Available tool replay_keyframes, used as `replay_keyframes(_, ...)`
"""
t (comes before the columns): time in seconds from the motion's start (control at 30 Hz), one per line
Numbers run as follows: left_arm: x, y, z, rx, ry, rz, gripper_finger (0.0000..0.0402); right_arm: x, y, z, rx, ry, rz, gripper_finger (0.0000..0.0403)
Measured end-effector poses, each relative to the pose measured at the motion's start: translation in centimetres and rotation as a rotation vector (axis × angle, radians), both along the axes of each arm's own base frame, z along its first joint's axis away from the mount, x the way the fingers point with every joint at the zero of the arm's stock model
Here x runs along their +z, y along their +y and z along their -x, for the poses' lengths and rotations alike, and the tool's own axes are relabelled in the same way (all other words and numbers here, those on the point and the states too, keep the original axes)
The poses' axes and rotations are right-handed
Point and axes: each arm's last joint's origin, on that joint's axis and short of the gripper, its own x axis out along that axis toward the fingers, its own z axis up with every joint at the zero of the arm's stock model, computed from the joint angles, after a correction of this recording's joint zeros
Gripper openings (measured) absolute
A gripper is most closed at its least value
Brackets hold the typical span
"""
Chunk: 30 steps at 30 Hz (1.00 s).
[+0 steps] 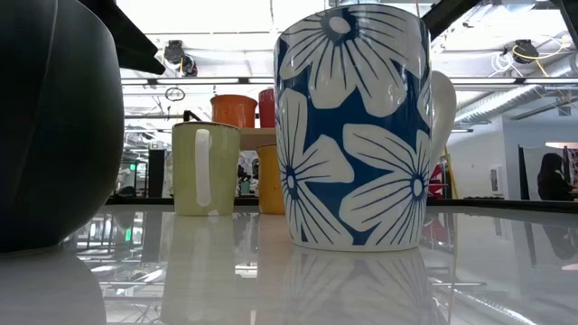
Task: Place coffee mugs
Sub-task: Put the red mug on the shelf
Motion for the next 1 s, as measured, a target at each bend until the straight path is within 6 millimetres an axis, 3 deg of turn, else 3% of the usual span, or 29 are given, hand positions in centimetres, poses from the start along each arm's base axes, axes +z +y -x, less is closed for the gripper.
replay_keyframes(0.27,0.0,0.0,0.0,-0.003,-0.001,-0.006,0.0269,-0.1,-1.3,0.5,-0.008,-0.043,0.021,0.0001)
replay_keyframes(1.0,0.0,0.1,0.0,-0.002,0.0,-0.04,0.0269,0.3,-1.3,0.5,0.055,-0.095,0.016,0.0)
